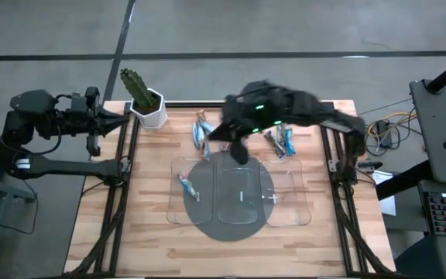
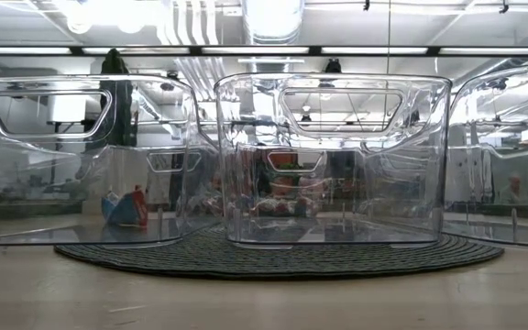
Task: Pick and place Granola Bars by type
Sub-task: Put the red granola bar into the left transparent bin
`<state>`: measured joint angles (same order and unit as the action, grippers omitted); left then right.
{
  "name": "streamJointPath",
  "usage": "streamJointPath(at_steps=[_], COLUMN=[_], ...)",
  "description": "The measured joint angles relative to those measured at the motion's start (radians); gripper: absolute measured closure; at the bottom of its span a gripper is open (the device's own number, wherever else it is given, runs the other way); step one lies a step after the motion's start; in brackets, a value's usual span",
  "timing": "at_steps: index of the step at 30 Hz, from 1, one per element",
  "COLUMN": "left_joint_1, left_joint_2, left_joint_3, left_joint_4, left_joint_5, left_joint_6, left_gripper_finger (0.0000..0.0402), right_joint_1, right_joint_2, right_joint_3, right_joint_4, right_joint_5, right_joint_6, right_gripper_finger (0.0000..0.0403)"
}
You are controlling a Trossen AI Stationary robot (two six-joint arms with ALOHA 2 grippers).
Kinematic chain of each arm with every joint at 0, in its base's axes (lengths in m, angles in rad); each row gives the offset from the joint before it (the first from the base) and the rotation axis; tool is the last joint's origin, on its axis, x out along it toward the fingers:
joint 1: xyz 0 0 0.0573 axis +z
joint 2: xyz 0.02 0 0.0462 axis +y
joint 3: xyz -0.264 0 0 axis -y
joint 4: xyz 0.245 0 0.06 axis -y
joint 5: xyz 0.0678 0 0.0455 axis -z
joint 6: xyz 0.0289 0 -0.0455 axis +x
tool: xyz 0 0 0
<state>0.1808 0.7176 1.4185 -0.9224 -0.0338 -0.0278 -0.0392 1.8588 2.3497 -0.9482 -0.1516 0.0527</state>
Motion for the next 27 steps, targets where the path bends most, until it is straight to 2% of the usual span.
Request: streamJointPath(at_steps=[10,13,21,27], left_joint_1=[0.000,0.000,0.000,0.000], left_joint_2=[0.095,0.126,0.223,0.276], left_joint_3=[0.000,0.000,0.000,-0.003], left_joint_4=[0.149,0.191,0.285,0.331], left_joint_5=[0.000,-0.008,-0.002,0.018], left_joint_6=[0.046,0.052,0.013,0.046], left_gripper_finger=[0.0402,0.0402,0.0402,0.0402], right_joint_1=[0.035,0.044,0.050,0.050], right_joint_2=[-0.223,-0.266,-0.325,-0.422], right_joint_3=[0.000,-0.002,-0.026,-0.133], right_joint_4=[-0.164,-0.222,-0.285,-0.266], right_joint_5=[0.290,0.345,0.364,0.364], right_joint_6=[-0.024,-0.003,0.002,-0.003], right_gripper_finger=[0.0394,0.0394,0.0394,0.0394])
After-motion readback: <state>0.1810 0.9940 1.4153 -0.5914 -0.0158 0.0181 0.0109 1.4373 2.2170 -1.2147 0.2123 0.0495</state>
